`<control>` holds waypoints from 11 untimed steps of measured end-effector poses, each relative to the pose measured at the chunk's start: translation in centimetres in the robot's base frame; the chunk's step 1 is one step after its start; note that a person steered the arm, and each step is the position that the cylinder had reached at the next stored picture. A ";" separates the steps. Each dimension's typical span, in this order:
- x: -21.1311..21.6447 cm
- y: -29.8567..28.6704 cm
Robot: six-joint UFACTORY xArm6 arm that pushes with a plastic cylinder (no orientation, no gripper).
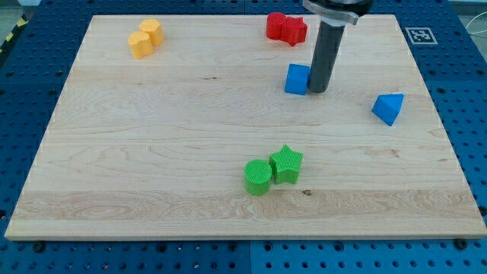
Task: Slide the blue cube to the center
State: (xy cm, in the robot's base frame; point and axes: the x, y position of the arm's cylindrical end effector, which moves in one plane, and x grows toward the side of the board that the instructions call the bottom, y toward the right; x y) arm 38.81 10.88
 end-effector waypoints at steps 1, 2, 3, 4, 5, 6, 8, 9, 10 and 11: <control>-1.7 -1.2; -3.6 0.5; -3.8 -1.3; -2.3 -5.1; -1.7 -9.5; -1.1 -12.9; 2.7 -16.2; 0.9 -16.8; -1.7 -14.9; 0.8 -12.4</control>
